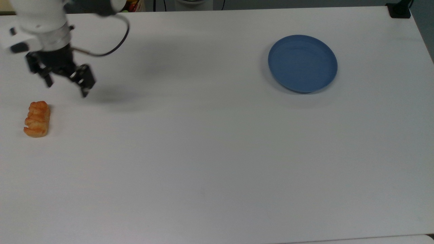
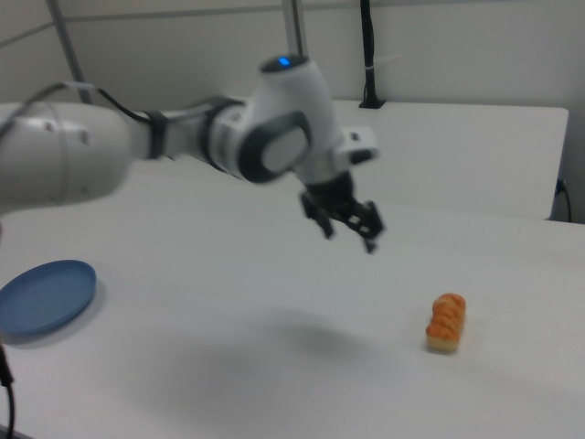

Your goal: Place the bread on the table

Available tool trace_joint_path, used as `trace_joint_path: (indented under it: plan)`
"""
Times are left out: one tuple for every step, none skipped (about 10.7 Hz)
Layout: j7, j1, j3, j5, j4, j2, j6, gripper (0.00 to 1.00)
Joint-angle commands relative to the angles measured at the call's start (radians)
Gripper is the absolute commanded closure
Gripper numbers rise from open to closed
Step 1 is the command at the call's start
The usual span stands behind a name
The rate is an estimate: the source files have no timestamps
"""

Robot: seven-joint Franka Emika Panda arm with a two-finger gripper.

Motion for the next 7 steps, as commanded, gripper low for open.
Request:
trace_joint_path:
  plan:
    - [0.133, 0.067, 0.091, -0.009, -0.154, -0.26, -0.26, 0.0]
    - [0.178, 0.104, 0.109, -0.009, -0.187, -0.311, -0.306, 0.0]
    - [0.19, 0.139, 0.125, -0.009, -0.211, -0.355, -0.358, 0.0]
    - [0.19, 0.148, 0.137, -0.006, -0.221, -0.391, -0.402, 0.0]
    - [0.199, 0.153, 0.158, -0.003, -0.221, -0.402, -0.423, 0.0]
    - [0.213, 0.153, 0.186, -0.003, -0.222, -0.403, -0.443, 0.0]
    - [0.218, 0.153, 0.188, -0.004, -0.224, -0.4, -0.446, 0.0]
